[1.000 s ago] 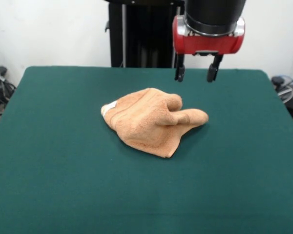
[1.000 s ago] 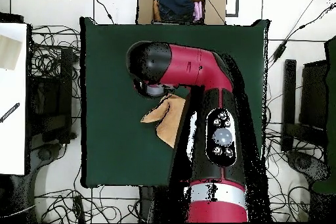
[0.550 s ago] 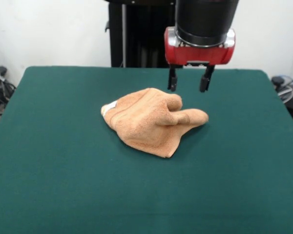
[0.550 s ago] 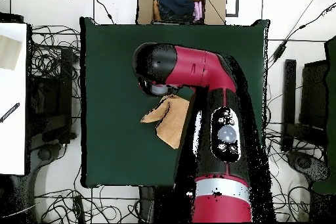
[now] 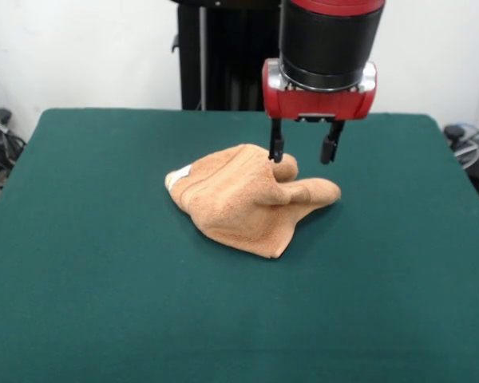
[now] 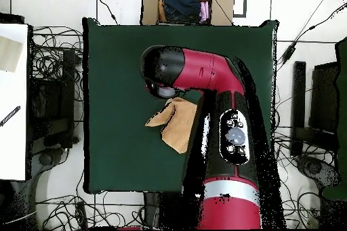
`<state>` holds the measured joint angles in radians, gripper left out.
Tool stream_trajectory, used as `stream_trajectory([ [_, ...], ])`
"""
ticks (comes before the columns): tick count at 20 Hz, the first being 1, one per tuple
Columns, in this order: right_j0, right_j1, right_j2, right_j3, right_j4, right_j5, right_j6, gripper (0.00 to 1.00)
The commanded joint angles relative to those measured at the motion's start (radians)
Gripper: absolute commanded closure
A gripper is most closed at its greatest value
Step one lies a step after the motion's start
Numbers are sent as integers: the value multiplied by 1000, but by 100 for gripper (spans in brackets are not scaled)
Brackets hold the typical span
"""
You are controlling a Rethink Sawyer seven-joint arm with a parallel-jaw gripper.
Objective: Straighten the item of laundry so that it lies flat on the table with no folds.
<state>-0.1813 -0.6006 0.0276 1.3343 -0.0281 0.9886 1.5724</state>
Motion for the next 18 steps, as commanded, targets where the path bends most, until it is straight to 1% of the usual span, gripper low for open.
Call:
stream_trajectory([
  [1, 2, 10, 29, 97, -51, -75, 68, 0],
  [18, 5, 1, 13, 112, -48, -92, 82, 0],
])
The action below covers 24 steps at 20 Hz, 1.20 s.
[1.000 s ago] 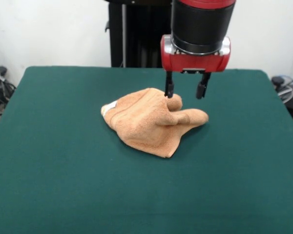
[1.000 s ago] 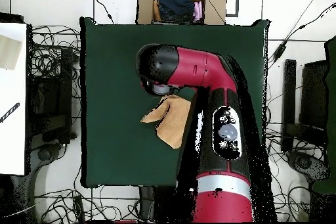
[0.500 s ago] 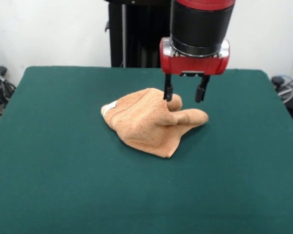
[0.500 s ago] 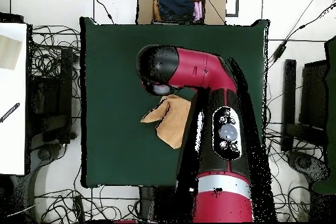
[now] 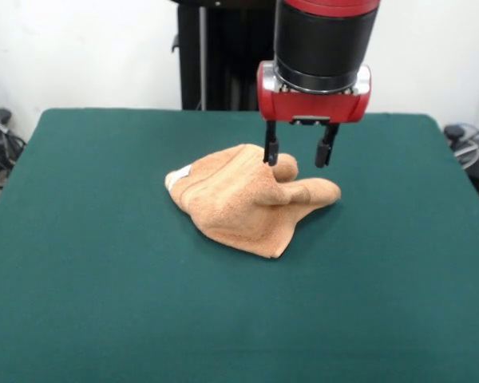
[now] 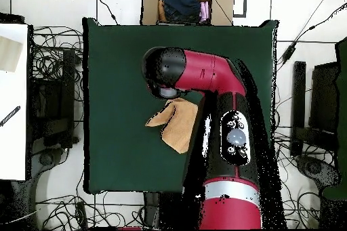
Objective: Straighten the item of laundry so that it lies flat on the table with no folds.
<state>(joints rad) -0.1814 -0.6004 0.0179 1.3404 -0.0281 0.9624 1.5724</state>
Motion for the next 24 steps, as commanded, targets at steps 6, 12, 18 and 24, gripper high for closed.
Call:
stream_trajectory([
  [6, 6, -1, 21, 106, -47, -64, 82, 0],
  [12, 7, -2, 19, 108, -47, -65, 84, 0],
  [18, 0, 7, 13, 90, -54, -61, 80, 0],
  [24, 0, -2, -3, 83, -65, -56, 81, 0],
])
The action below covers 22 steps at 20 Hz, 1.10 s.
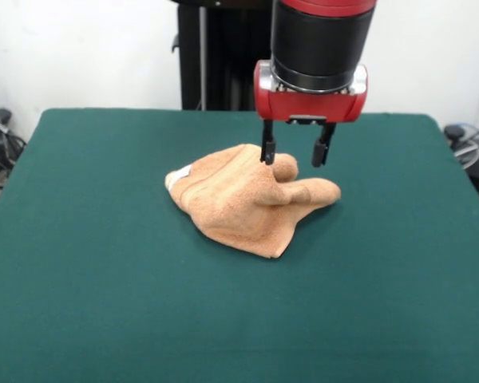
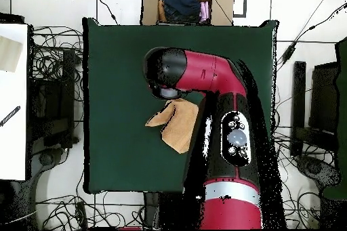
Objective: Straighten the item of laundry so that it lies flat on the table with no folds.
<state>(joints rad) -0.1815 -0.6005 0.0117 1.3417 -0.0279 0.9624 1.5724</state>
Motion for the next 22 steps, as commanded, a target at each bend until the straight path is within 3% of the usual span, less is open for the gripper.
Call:
stream_trajectory([
  [1, 0, -2, 2, 83, -66, -57, 80, 0],
  [22, -41, 34, 26, 85, -59, -75, 47, 0],
])
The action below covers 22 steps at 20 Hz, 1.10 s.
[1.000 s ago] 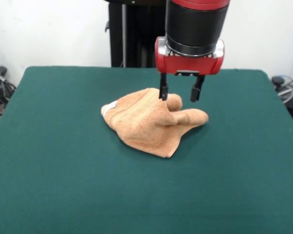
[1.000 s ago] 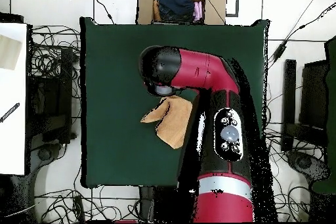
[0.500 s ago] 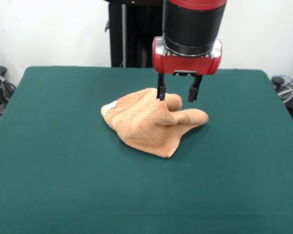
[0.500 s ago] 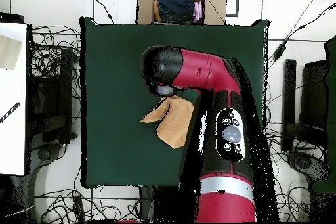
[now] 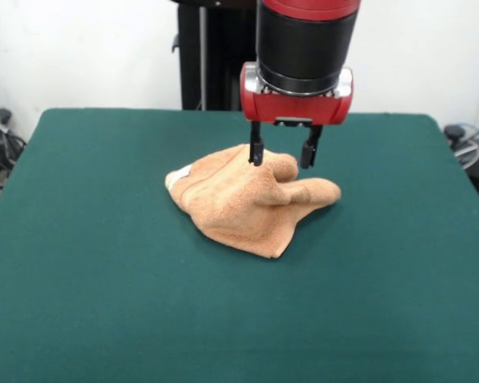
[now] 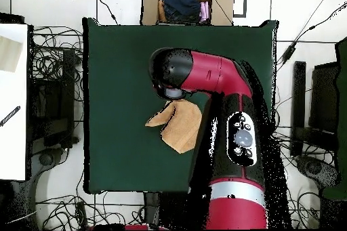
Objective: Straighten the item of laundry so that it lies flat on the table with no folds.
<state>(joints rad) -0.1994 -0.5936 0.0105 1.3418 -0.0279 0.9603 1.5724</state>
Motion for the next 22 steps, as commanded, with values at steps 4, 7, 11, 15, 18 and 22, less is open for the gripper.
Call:
stream_trajectory([
  [4, -25, 39, 30, 97, -61, -107, 52, 0],
  [7, -26, 48, 31, 97, -62, -121, 53, 0],
  [11, -27, 60, 31, 99, -65, -140, 51, 0],
  [15, -28, 72, 32, 98, -64, -152, 49, 0],
  [18, -26, 79, 29, 95, -65, -156, 50, 0],
  [22, -23, 86, 27, 90, -66, -161, 50, 0],
])
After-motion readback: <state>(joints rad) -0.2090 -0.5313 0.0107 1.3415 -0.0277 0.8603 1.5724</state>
